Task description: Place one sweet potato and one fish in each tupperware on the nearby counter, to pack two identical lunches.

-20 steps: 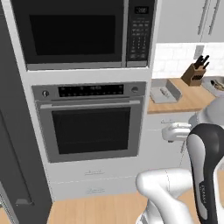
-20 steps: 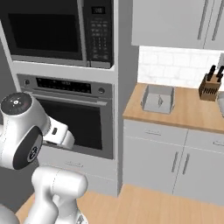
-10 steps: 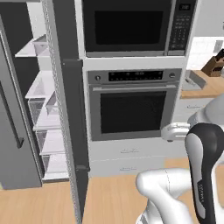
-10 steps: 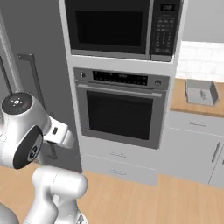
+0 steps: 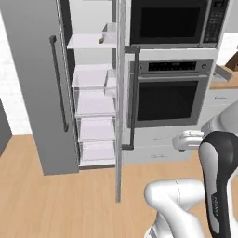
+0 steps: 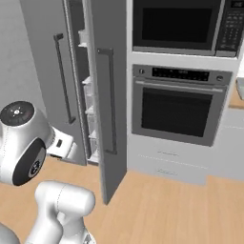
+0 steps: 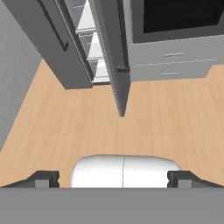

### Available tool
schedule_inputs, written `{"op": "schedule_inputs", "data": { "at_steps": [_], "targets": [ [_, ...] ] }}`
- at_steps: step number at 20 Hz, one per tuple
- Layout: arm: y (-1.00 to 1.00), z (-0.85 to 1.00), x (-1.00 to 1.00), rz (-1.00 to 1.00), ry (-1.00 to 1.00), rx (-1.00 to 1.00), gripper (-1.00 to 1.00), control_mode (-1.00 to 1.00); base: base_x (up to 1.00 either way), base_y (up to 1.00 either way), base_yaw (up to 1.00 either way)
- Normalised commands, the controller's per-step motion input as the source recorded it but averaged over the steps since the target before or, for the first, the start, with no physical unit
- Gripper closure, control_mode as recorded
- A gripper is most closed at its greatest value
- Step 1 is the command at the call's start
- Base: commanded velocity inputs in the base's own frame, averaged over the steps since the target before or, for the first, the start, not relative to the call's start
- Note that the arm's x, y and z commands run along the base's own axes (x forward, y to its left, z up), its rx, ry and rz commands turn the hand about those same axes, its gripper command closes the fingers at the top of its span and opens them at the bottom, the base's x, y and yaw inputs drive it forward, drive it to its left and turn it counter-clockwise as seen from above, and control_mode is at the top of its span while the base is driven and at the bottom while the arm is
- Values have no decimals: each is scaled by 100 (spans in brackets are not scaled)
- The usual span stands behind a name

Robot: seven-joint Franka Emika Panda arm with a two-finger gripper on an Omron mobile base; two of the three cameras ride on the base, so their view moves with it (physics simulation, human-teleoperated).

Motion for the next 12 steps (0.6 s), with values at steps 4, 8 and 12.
{"op": "schedule_inputs", "data": {
  "at_steps": [4, 8, 12],
  "targets": [
    [0, 0, 0, 0, 0, 0, -100, 100, 3, 100, 0],
    [0, 0, 0, 0, 0, 0, -100, 100, 28, 100, 0],
    [0, 0, 0, 0, 0, 0, -100, 100, 47, 100, 0]
  ]
}}
